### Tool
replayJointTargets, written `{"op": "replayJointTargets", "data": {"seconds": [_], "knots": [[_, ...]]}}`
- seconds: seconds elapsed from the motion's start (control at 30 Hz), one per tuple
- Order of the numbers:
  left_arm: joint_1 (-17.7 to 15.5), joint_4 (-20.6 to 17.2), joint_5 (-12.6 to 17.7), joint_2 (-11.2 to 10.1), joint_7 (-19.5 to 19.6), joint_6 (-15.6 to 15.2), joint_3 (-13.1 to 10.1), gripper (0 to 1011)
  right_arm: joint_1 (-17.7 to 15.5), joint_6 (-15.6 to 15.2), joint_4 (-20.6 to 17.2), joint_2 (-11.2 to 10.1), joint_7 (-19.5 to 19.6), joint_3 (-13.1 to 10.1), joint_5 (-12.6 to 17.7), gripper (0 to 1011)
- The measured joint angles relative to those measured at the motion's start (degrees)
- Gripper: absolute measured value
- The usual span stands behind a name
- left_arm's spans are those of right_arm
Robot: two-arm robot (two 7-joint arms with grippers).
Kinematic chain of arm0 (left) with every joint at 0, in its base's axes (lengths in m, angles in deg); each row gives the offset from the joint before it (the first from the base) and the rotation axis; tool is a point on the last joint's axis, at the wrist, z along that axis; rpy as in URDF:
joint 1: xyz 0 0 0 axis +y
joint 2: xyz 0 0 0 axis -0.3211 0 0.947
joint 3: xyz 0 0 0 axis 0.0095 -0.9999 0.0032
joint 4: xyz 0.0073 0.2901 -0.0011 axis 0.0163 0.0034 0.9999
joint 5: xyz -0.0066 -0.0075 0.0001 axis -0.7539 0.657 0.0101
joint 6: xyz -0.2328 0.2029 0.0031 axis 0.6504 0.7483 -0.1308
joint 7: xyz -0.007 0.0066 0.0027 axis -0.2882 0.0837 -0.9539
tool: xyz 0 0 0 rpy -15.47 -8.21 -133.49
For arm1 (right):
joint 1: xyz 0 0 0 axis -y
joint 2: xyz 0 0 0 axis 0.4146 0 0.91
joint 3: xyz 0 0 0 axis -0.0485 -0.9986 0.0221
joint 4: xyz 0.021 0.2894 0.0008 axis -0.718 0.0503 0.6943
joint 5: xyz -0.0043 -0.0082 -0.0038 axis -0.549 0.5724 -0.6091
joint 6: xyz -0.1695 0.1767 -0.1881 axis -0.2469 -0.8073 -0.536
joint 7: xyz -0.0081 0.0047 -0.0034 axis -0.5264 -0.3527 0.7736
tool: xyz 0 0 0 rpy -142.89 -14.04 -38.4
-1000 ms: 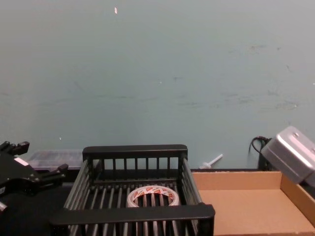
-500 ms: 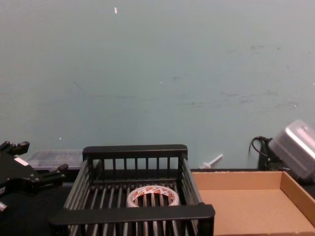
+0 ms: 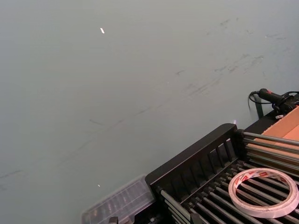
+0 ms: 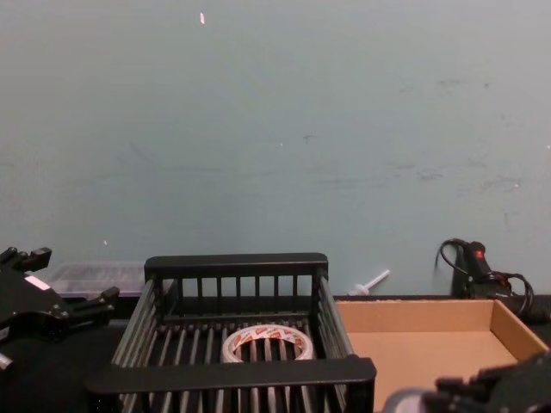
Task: Pick up the white tape and place it into the black box , Pick up the silver tape and place it into the brown box.
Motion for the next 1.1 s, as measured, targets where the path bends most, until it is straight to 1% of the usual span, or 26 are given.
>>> {"op": "replayJointTargets", "data": {"seconds": [0.07, 0.17, 0.27, 0.4, 0.63, 0.7, 0.8, 0.9, 1.03, 1.07, 1.1], "knots": [[0.0, 0.0, 0.0, 0.0, 0.0, 0.0, 0.0, 1001, -0.2, 0.53, -0.41, -0.11, 0.82, -0.96, 0.54, 151], [0.0, 0.0, 0.0, 0.0, 0.0, 0.0, 0.0, 1001, -0.24, 0.84, -0.5, -0.08, 1.76, -1.79, 0.87, 151], [0.0, 0.0, 0.0, 0.0, 0.0, 0.0, 0.0, 1001, 0.0, 1.17, -0.38, 0.27, 3.08, -2.81, 1.17, 151], [0.0, 0.0, 0.0, 0.0, 0.0, 0.0, 0.0, 1001, 1.19, 1.29, 0.65, 1.27, 4.92, -4.08, 1.38, 151], [0.0, 0.0, 0.0, 0.0, 0.0, 0.0, 0.0, 1001, 4.13, 0.93, 3.14, 3.23, 6.87, -4.69, 1.02, 151], [0.0, 0.0, 0.0, 0.0, 0.0, 0.0, 0.0, 1001, 6.27, 0.14, 5.43, 4.51, 7.64, -4.68, 0.42, 151], [0.0, 0.0, 0.0, 0.0, 0.0, 0.0, 0.0, 1001, 8.13, -0.29, 7.57, 5.64, 8.2, -4.45, -0.21, 151], [0.0, -0.01, 0.0, 0.0, 0.0, 0.0, 0.0, 1001, 11.44, -0.67, 11.8, 7.8, 9.0, -4.01, -1.28, 151], [0.0, -0.01, 0.0, 0.0, 0.0, 0.0, 0.0, 1001, 14.16, -0.98, 15.65, 9.54, 9.2, -3.69, -1.96, 151], [0.0, 0.0, 0.0, 0.0, 0.0, 0.0, 0.0, 1002, 15.59, -1.1, 17.79, 10.41, 9.24, -3.51, -2.26, 150], [0.0, 0.0, 0.0, 0.0, 0.0, 0.0, 0.0, 1001, 16.33, -1.17, 18.93, 10.85, 9.27, -3.4, -2.47, 151]]}}
